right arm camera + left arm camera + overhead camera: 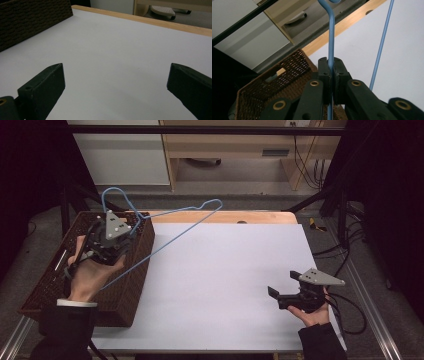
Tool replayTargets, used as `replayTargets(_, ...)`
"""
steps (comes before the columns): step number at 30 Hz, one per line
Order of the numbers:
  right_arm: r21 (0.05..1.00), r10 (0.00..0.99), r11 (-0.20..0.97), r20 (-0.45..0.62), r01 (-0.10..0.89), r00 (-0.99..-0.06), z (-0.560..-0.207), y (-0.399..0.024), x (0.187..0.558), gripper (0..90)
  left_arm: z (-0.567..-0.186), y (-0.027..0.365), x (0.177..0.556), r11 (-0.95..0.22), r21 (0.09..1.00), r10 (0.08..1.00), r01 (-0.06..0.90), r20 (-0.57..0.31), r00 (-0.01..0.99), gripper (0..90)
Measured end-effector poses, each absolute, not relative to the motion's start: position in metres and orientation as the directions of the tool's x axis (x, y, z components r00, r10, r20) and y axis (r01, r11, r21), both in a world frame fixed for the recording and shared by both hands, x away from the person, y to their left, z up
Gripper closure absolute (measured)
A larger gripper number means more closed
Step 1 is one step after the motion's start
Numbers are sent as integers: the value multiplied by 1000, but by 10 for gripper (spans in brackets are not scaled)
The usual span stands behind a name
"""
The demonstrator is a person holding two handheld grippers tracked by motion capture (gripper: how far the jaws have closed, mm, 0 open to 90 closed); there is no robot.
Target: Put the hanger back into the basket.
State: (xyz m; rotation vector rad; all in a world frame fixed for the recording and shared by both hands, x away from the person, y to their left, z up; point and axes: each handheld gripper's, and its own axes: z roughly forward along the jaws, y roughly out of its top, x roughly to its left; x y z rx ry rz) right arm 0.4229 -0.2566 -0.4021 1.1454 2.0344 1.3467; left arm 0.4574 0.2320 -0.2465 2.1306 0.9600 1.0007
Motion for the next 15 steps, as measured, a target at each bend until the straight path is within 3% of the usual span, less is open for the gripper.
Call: replayTargets(15, 899, 825, 187, 75, 395, -561, -403, -256, 424, 22, -245, 294, 463, -522, 750, 844, 406, 387, 370, 868)
